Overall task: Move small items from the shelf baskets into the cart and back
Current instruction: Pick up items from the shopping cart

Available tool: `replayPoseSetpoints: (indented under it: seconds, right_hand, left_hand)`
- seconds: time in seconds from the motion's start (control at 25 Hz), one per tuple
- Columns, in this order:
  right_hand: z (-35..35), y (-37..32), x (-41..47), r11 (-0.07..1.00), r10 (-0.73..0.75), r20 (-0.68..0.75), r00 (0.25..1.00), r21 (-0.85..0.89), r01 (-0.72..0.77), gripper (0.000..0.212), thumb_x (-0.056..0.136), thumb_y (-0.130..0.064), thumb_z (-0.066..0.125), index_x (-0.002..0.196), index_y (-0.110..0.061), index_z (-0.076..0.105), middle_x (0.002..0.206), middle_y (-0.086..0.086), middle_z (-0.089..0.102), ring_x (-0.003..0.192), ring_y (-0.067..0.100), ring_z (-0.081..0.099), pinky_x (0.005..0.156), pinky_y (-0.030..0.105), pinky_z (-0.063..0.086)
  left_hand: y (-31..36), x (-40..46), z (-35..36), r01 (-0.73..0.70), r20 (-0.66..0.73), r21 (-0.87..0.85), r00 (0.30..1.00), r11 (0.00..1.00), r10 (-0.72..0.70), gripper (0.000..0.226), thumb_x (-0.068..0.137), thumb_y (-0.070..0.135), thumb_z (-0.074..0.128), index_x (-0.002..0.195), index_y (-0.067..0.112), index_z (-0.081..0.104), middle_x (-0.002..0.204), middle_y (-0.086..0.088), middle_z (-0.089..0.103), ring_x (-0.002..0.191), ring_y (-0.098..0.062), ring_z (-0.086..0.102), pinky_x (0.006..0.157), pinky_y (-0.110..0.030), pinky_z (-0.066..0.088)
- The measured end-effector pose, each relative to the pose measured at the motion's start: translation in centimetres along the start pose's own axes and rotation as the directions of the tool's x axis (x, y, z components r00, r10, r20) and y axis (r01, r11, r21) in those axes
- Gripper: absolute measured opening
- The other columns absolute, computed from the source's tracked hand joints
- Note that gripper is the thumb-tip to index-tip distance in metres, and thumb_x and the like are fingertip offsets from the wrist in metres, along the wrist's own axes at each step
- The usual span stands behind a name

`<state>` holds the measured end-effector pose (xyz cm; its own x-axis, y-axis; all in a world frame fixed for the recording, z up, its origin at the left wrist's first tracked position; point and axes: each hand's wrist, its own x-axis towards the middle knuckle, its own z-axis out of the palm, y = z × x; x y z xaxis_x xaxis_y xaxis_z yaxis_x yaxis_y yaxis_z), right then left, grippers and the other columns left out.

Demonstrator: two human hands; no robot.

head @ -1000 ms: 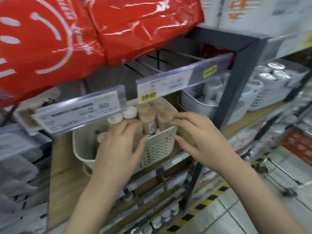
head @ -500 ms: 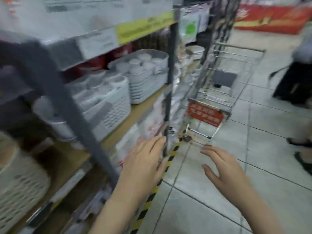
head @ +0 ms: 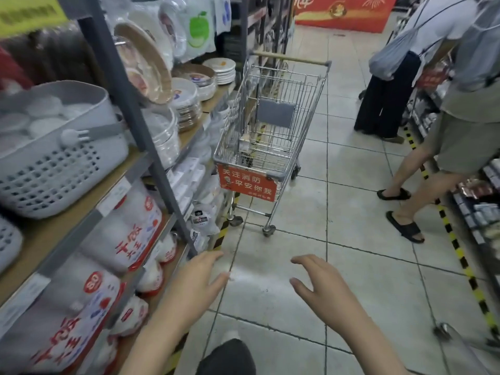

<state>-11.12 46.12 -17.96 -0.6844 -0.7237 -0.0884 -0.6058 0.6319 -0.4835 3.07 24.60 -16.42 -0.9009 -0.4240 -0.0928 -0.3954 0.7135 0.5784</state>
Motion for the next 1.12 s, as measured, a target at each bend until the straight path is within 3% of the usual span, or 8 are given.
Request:
replayPoseSetpoints:
  seconds: [0.32,0.64,0.84,1.12]
  right_hand:
    - [-5.1,5.4,16.8,0.999,0.011,0.046,0.999,0.029,-0.013,0.038,0.096,-0.039,0.048,0.133,-0.031,0.044,0.133,-0.017,0.046,0.126,0.008,0.041,0.105,0.022,0.029]
    - [-11.4,16.3,28.7,0.981,0.189,0.059,0.980,0.032,-0.191,0.037,0.095,-0.038,0.050,0.131,-0.029,0.046,0.130,-0.016,0.047,0.124,0.010,0.043,0.103,0.024,0.032]
    - [-14.9,23.6,39.1,0.992,0.126,0.138,0.982,0.014,-0.129,0.037,0.096,-0.036,0.049,0.132,-0.027,0.045,0.134,-0.013,0.047,0.125,0.010,0.044,0.104,0.026,0.032]
    - [-20.2,30.7,54.9,0.991,-0.101,0.319,0.942,-0.048,0.122,0.038,0.096,-0.036,0.049,0.132,-0.025,0.046,0.133,-0.010,0.050,0.123,0.010,0.045,0.099,0.021,0.034]
  left_hand:
    - [-1.8,17.8,0.4,0.204,0.032,-0.030,0.979,0.978,-0.203,0.046,0.092,0.038,0.054,0.135,0.026,0.047,0.131,0.007,0.055,0.114,-0.008,0.053,0.094,-0.030,0.046]
    - [6.5,38.1,2.3,0.039,0.070,0.035,0.997,0.999,-0.041,0.043,0.095,0.033,0.051,0.136,0.022,0.047,0.134,0.006,0.051,0.121,-0.012,0.049,0.094,-0.023,0.039]
    - [9.6,48.9,5.8,0.118,0.039,0.007,0.992,0.993,-0.118,0.045,0.093,0.039,0.051,0.136,0.024,0.046,0.135,0.004,0.051,0.120,-0.014,0.051,0.097,-0.028,0.042]
    - [12.8,58.0,9.6,0.372,-0.002,-0.064,0.928,0.926,-0.373,0.044,0.094,0.037,0.051,0.136,0.023,0.047,0.137,0.005,0.049,0.120,-0.012,0.050,0.097,-0.026,0.038]
